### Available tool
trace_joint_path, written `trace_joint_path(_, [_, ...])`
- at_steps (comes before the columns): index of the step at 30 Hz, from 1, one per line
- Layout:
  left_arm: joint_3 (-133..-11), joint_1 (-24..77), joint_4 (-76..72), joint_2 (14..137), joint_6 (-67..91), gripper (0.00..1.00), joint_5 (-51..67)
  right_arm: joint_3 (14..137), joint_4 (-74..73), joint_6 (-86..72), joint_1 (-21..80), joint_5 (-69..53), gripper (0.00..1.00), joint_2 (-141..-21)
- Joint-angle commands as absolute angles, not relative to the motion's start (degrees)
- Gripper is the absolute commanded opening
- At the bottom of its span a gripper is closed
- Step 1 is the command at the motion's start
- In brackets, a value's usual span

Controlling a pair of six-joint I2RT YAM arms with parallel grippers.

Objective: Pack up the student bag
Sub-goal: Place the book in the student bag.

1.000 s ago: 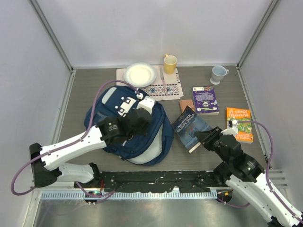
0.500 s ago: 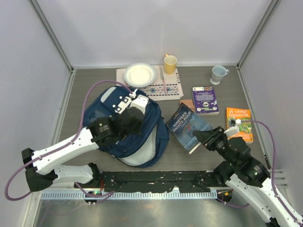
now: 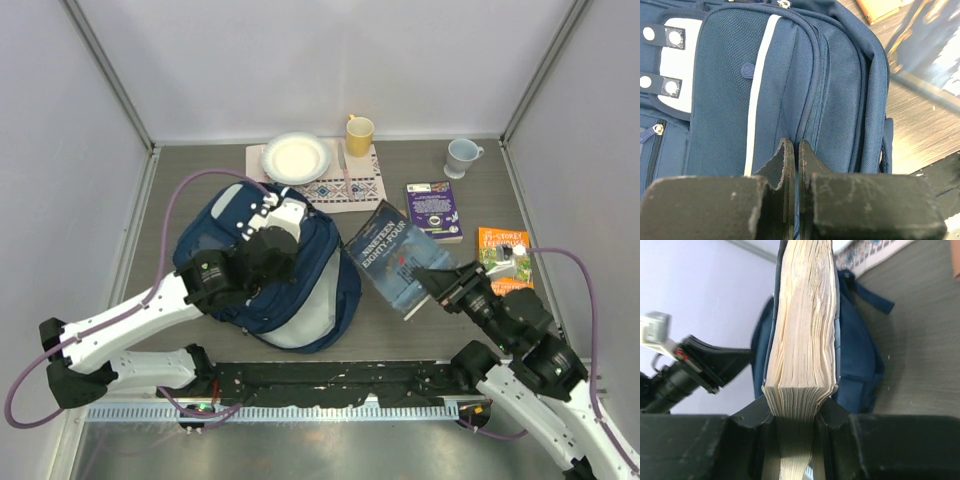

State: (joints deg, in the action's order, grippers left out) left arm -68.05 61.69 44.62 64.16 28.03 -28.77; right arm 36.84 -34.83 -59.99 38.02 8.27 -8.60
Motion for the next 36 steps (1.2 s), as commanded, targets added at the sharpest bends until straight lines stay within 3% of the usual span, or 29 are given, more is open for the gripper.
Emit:
trace_joint_path(1, [-69.1, 61.3, 35.8, 58.3, 30.7, 0.00, -32.8, 34.6, -20.3, -63.1, 38.2, -3.3, 0.01, -14.3])
trace_joint_path(9, [-70.5, 61.1, 35.4, 57.5, 31.7, 0.00, -34.4, 30.7, -14.8, -68.1, 38.2, -7.9, 0.01, -17.7])
trace_joint_path(19, [-68.8, 61.1, 33.2, 57.0, 33.0, 0.00, -32.7, 23.7, 2.3, -75.8, 38.3, -11.3, 0.01, -25.2])
trace_joint_path(36, [-68.0, 61.1, 31.1, 58.5, 33.3, 0.00, -31.3, 28.3, 28.8, -73.8, 45.8, -8.8, 0.01, -55.3])
